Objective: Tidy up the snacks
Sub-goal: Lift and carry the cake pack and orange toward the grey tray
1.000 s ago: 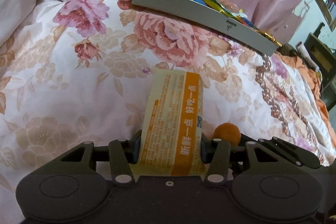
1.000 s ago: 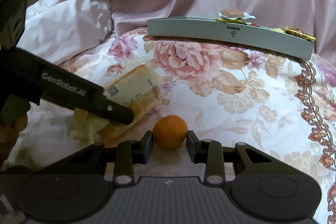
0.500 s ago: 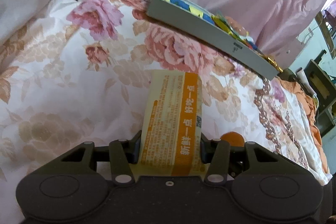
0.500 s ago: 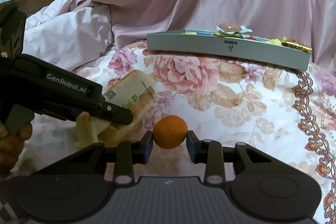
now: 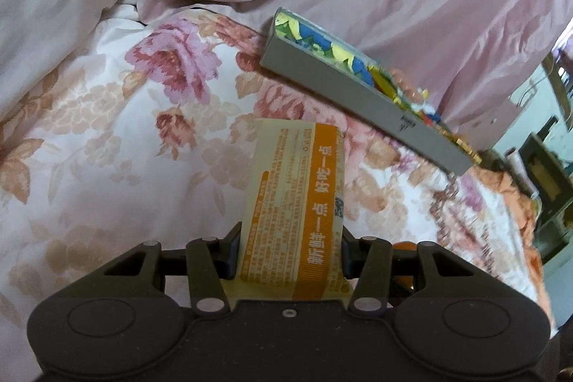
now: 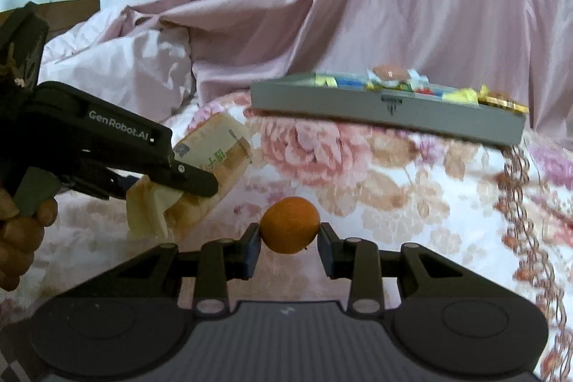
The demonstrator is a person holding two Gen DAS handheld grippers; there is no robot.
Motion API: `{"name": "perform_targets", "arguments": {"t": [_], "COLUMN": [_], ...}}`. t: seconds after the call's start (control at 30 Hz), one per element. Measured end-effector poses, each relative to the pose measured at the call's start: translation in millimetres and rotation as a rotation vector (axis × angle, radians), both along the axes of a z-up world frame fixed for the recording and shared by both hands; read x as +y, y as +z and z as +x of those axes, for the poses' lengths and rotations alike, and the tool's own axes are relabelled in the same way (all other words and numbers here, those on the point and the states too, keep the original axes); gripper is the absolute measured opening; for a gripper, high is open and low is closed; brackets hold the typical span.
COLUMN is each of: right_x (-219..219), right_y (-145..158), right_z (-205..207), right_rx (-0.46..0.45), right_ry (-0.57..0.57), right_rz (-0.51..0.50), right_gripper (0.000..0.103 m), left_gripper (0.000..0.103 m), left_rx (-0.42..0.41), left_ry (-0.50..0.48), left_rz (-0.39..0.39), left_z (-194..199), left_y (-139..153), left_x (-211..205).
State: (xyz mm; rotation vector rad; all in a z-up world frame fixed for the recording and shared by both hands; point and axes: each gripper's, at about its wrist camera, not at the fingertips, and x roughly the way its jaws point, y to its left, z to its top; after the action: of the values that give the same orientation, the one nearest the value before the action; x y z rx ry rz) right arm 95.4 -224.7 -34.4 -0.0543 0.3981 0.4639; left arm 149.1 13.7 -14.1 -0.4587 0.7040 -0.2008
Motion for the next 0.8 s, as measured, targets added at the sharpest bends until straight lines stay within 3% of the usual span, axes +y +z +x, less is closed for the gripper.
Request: {"name": "perform_targets", "arguments": {"t": [0.23, 0.37, 0.8], "right_x": [-7.7, -12.2, 11.8], "right_y": [20.4, 32.5, 65.3], "right_z": [17.4, 31.4, 105.8], "right_rx": [-0.061, -0.087, -0.179], "right_ry": [-0.037, -0.066, -0.119], "right_rz": [0.033, 0.047, 0.103], "right_gripper": [0.039, 0.039, 0.039], "left_gripper": [0.051, 0.051, 0.051], "left_rx": [-0.093, -0.145, -0.207], "left_ry": [0.030, 0.016, 0.073], "left_rz": [-0.023, 0.009, 0.025], "left_z": [21.2, 42.8, 133.0], "left_y": [28.0, 47.2, 84.9], "left_x": [3.2, -2.5, -10.2]}}
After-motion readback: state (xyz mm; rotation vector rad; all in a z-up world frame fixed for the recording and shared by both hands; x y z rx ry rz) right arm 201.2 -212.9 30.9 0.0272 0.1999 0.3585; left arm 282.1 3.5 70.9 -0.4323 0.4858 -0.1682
